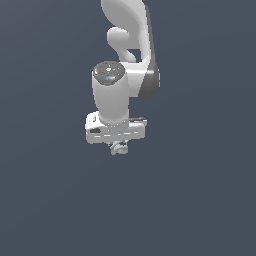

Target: Pick up the object and move it to a goal position.

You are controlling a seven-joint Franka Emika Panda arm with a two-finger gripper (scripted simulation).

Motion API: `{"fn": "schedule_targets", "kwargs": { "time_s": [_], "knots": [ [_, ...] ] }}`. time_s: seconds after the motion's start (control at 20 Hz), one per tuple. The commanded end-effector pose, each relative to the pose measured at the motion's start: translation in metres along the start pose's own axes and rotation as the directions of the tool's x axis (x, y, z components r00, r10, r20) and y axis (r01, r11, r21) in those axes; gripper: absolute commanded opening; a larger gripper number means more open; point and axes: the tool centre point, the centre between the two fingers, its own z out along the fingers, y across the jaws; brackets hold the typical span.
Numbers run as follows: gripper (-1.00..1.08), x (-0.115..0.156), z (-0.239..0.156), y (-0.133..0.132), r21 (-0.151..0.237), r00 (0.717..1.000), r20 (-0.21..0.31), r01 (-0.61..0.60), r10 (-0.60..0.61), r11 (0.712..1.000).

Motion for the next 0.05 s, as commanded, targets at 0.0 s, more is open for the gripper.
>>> {"fn": "schedule_targets", "kwargs": {
  "time_s": [0.0],
  "knots": [
    [-1.0,0.0004,0.0012,-0.001,0.0,1.0,0.001,0.001,-0.001,1.0]
  ]
}}
